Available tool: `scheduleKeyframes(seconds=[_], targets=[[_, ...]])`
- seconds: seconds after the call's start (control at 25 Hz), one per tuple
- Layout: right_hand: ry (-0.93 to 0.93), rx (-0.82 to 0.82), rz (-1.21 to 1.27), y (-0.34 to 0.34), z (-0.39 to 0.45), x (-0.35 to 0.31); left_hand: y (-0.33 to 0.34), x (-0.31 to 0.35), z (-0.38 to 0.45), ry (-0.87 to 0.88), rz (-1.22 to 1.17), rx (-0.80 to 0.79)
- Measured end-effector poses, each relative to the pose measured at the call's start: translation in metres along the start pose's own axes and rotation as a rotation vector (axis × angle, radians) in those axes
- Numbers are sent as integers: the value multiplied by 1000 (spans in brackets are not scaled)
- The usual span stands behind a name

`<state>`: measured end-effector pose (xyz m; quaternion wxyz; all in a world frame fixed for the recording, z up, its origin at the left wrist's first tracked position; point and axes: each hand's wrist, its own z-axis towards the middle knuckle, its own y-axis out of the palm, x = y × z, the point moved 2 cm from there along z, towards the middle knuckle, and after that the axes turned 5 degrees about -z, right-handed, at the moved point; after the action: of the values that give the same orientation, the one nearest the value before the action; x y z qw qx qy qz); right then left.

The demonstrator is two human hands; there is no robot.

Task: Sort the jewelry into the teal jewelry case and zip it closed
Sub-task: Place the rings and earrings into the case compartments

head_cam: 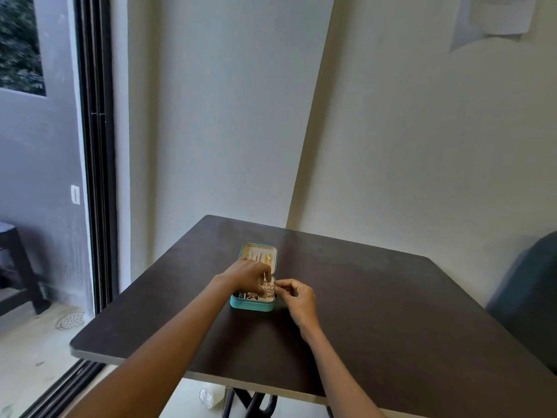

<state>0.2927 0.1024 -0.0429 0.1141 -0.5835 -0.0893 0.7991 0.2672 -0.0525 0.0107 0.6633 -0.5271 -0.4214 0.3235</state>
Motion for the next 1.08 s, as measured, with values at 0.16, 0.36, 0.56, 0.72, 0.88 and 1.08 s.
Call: scheduleKeyframes(seconds=[0.16,0.36,0.56,0.72,0.88,1.08], targets=[[-29,-45,-44,1,-2,1,-2,2,3,23,-57,-96],[-56,-80,-91,2,-3,0,-1,6,5,22,-15,-69],[-104,-95,-189,3,-2,0,5,7,-3,25,200,162],[-147,-101,-271,2,0,-4,13,9,-5,21,326,325],[-171,-94,-339,-8,10,5,15,22,7,30,362,333],[-154,-78,-349,-30,21,20,23,31,18,38,108,328]])
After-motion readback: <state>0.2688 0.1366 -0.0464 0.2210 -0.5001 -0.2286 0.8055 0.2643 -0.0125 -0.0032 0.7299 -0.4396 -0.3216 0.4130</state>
